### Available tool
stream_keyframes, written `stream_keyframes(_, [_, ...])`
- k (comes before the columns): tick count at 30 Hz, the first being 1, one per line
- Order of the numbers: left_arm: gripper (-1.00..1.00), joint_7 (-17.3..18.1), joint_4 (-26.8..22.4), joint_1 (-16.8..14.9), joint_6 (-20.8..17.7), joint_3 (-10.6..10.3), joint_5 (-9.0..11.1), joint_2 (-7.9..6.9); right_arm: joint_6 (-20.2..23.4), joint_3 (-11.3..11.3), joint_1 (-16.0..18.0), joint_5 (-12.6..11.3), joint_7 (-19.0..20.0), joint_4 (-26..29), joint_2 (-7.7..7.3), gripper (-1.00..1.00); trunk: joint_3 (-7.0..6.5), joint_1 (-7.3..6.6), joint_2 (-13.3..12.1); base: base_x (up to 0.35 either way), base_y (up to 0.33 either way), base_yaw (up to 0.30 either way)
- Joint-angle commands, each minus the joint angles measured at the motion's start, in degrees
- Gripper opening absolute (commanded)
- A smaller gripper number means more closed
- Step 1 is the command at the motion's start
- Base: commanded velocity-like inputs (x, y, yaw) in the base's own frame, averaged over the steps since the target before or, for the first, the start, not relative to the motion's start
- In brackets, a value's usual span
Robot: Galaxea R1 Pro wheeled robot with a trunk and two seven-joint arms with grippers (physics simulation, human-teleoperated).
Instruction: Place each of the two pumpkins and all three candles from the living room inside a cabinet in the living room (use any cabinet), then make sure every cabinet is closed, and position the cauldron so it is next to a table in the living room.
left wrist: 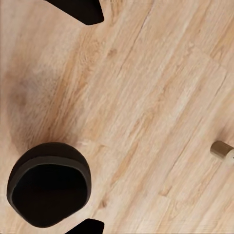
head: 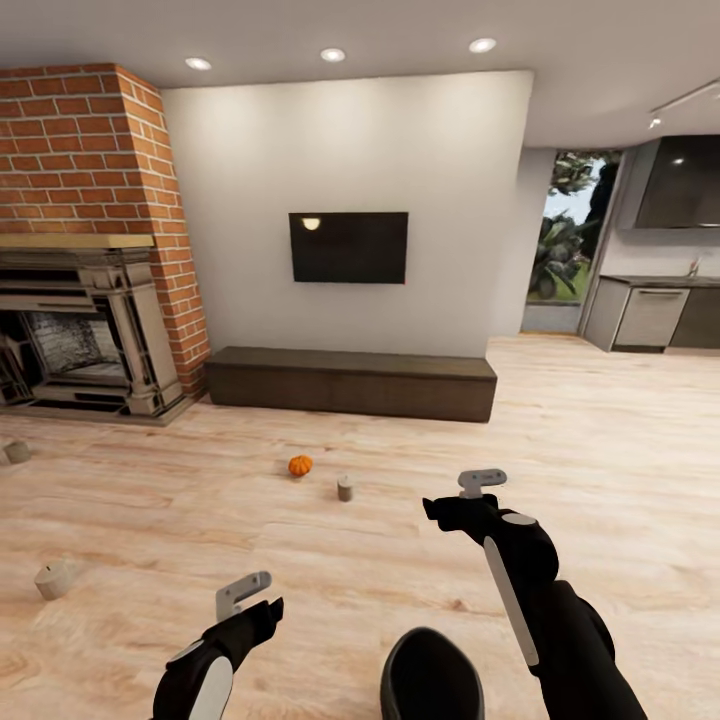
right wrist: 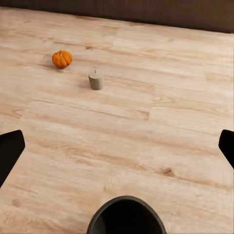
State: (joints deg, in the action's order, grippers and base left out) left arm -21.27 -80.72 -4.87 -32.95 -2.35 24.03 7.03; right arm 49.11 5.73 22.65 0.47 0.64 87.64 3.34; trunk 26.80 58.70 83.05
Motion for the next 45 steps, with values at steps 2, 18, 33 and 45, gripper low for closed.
stream_keyframes(2, [1.00,-0.54,0.20,-0.05,-0.12,-0.05,0.63,0.00,0.28,-0.02,0.03,0.08,0.07,0.08,0.00,1.00,0.07,0.03,0.03,0.329,-0.085,0.276])
stream_keyframes(18, [1.00,-0.69,0.65,-0.05,-0.20,0.07,0.52,0.05,0.28,-0.02,0.03,0.07,0.07,0.08,0.00,1.00,0.07,0.03,0.03,0.076,-0.019,0.287])
stream_keyframes(33, [1.00,-0.70,0.65,-0.05,-0.20,0.07,0.50,0.08,0.28,-0.16,0.07,0.06,0.07,0.08,0.00,1.00,0.07,0.03,0.03,0.000,0.000,0.275])
stream_keyframes(45, [1.00,-0.94,0.73,-0.09,-0.33,0.03,0.61,0.09,0.28,-0.34,0.05,0.06,0.07,0.08,0.00,1.00,0.07,0.03,0.03,-0.006,-0.139,0.042])
